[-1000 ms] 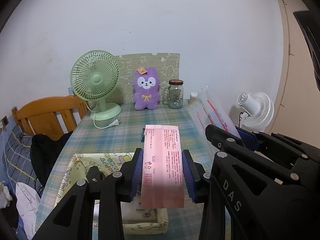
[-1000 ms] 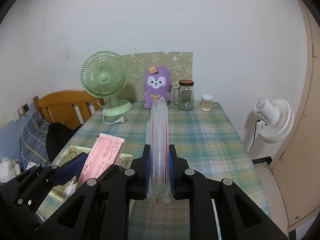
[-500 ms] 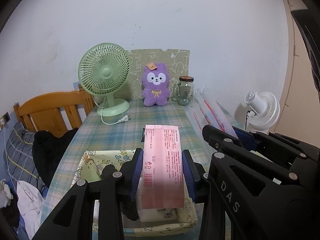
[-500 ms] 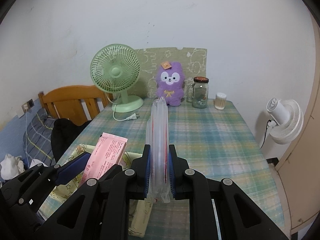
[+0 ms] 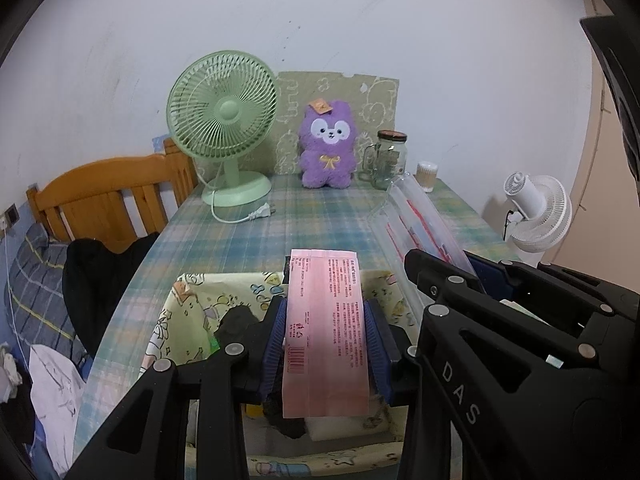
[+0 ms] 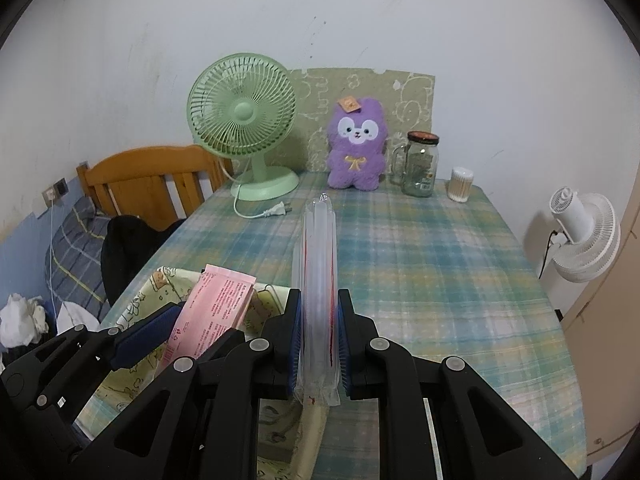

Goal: Organize soft objects
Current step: 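Lower the pink packet and clear tubes into the box and open both tools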

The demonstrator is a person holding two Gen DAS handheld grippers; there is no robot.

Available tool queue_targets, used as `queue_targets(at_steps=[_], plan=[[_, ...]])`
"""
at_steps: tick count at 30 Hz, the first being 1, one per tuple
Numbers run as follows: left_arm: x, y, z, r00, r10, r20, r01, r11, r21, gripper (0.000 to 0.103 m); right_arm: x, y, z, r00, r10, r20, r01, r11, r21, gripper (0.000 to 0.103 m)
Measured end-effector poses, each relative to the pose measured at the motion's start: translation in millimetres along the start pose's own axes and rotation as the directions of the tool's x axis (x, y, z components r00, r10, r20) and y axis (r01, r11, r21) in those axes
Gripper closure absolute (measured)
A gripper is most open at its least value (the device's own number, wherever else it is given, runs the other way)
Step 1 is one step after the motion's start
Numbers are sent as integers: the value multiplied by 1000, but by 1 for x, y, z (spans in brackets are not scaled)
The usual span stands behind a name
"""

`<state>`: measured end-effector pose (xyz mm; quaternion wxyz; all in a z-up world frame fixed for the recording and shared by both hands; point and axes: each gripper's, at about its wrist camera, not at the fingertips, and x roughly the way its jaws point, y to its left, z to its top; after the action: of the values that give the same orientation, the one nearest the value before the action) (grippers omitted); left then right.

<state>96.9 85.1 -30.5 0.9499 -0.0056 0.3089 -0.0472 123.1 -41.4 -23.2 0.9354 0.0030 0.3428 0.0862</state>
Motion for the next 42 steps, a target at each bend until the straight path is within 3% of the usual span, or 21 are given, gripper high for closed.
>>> queue_targets(at_steps=[6, 8, 10, 20, 31, 36, 39, 42], plan=[[12, 13, -4, 1000, 11, -16, -12, 999, -41, 60, 12, 7, -2, 1000, -1, -24, 1, 1000, -12, 85], [15, 17, -6, 1000, 12, -22, -13, 999, -50, 39, 16, 9, -3, 1000, 3, -31, -4, 1000, -19, 85], [16, 21, -8, 1000, 19, -24, -20, 998, -54, 33, 18, 11, -4, 999, 10, -34, -10, 1000, -25, 85], [12, 30, -12, 998, 38, -44, -40, 999, -35, 20, 21, 24, -9, 996, 76, -49, -78, 997, -22, 85], [10, 41, -29, 993, 76, -85, -79, 996, -29, 19, 28, 39, -24, 988, 129, -88, -131, 991, -21, 81], [9, 42, -34, 991, 96, -93, -99, 995, -28, 19, 29, 44, -28, 986, 130, -101, -134, 990, -33, 65], [7, 44, -37, 991, 91, -94, -94, 995, -34, 18, 27, 45, -30, 985, 142, -99, -146, 989, -34, 39], [5, 43, -38, 992, 97, -85, -100, 994, -32, 16, 24, 45, -31, 985, 146, -90, -150, 988, -35, 29]])
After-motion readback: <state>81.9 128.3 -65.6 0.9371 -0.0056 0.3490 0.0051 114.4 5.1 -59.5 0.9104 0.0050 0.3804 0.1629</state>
